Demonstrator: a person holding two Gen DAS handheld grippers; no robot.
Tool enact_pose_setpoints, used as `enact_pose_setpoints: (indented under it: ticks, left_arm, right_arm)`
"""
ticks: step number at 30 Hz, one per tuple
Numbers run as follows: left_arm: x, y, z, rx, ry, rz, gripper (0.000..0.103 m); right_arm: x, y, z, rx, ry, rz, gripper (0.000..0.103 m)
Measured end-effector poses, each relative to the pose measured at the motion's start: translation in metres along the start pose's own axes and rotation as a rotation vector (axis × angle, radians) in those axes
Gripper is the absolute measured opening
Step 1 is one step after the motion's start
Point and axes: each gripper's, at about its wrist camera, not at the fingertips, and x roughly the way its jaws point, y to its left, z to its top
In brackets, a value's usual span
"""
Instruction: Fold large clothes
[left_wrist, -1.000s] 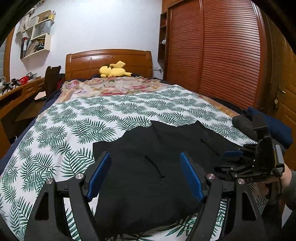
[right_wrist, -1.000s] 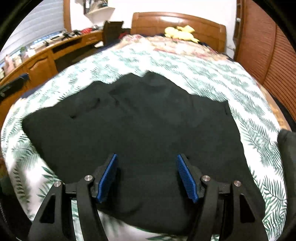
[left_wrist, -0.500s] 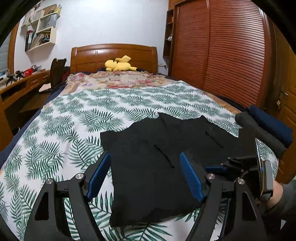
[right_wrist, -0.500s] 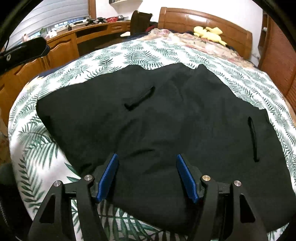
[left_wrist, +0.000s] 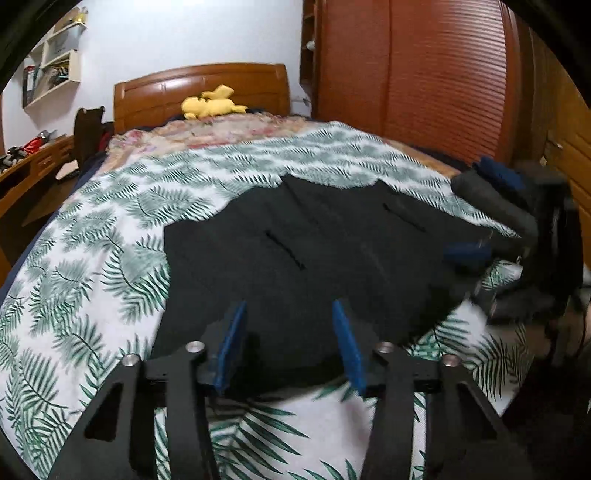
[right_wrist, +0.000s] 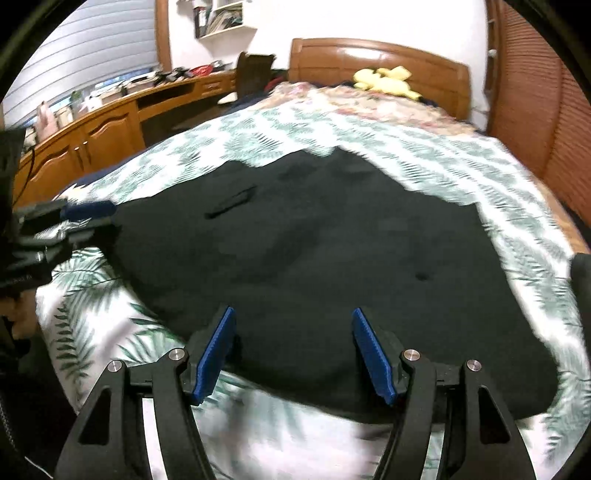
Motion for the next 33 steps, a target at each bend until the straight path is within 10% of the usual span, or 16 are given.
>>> enact_pose_setpoints:
  ticks: [9, 33]
  left_arm:
    - [0.015, -0.004, -0.016, -0.025, 0.078, 0.018, 0.036]
    - [-0.017, 0.037, -0.030, -0.182, 0.081, 0.238, 0.048]
  right_arm:
    - [0.006, -0.070, -0.014, 0.089, 0.043, -0.143, 0.068]
    - [0.022, -0.088, -0.028, 0.012, 0.100, -0.097, 0.068]
